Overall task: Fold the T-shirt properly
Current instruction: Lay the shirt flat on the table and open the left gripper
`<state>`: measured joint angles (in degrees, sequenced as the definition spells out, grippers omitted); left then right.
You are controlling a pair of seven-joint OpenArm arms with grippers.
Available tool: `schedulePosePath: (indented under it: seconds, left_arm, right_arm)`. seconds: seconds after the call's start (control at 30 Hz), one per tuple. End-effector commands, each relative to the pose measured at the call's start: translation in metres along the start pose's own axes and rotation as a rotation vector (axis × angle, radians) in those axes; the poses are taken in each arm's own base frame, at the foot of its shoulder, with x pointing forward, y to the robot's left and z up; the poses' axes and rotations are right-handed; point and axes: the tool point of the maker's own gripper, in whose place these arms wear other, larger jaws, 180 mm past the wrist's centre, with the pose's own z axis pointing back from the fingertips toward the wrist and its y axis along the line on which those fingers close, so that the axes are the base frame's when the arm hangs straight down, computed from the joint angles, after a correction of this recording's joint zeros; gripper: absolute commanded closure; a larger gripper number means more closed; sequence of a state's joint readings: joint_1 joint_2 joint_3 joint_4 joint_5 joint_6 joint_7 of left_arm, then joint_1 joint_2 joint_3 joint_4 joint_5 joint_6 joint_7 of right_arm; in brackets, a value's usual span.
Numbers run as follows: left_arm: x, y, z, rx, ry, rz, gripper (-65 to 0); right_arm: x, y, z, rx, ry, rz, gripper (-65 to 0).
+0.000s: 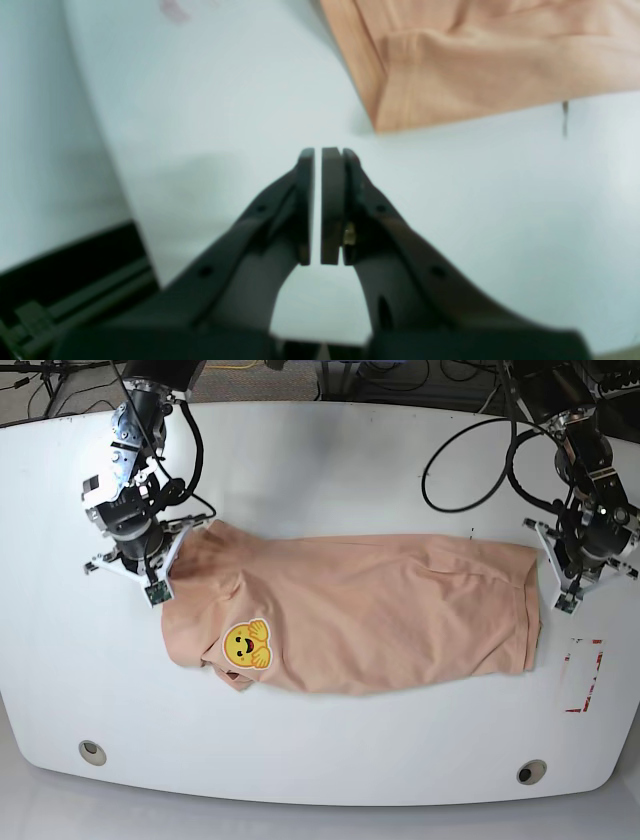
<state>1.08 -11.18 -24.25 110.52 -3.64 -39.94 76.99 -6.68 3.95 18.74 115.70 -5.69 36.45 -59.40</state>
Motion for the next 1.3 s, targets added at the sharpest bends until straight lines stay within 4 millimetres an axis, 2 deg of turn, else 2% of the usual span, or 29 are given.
schedulePosePath:
  seconds: [0.0, 0.2, 0.4, 0.53, 0.77, 0.87, 0.93, 1.03, 1.07, 1.1, 1.17, 1.27]
  left_arm:
    - [-0.012, 0.009, 0.005, 0.034, 0.027, -0.006, 0.0]
    - [-0.065, 0.004, 0.004, 0.020, 0.152, -0.045, 0.0]
    - [-0.093, -0.006, 0.005, -0.003, 0.158, -0.040, 0.0]
    - [-0.100, -0.010, 0.005, -0.013, 0.146, -0.041, 0.0]
    - [-0.089, -0.012, 0.003, -0.019, 0.099, -0.038, 0.0]
    - [-0.069, -0.014, 0.001, -0.020, 0.052, -0.031, 0.0]
    - [-0.057, -0.013, 0.000, -0.018, 0.026, -0.018, 0.0]
    - [-0.044, -0.010, -0.001, -0.011, -0.006, -0.008, -0.7]
    - [-0.036, -0.007, 0.000, -0.004, -0.026, -0.001, -4.7]
    - [-0.032, -0.005, 0.000, 0.000, -0.034, 0.001, -6.7]
    - [-0.018, -0.004, 0.000, 0.000, -0.067, 0.023, -16.1]
    - [-0.005, -0.002, 0.001, 0.005, -0.089, 0.045, -29.0]
  right_arm:
    - [-0.001, 0.005, 0.004, 0.007, -0.015, -0.005, -0.3]
    - [-0.047, 0.034, 0.008, 0.071, 0.088, -0.020, -0.2]
    - [-0.072, 0.051, 0.014, 0.110, 0.112, -0.022, -0.2]
    - [-0.083, 0.058, 0.018, 0.128, 0.119, -0.024, -0.3]
    - [-0.084, 0.061, 0.018, 0.134, 0.117, -0.026, -0.8]
    - [-0.081, 0.062, 0.017, 0.134, 0.113, -0.036, -1.0]
    - [-0.079, 0.063, 0.016, 0.132, 0.108, -0.043, -3.3]
    - [-0.072, 0.059, 0.014, 0.120, 0.093, -0.046, -13.3]
    - [-0.070, 0.058, 0.014, 0.118, 0.089, -0.046, -20.3]
    - [-0.070, 0.058, 0.014, 0.119, 0.088, -0.046, -23.3]
    - [-0.065, 0.057, 0.013, 0.120, 0.074, -0.051, -34.2]
    - [-0.058, 0.054, 0.011, 0.114, 0.056, -0.052, -43.8]
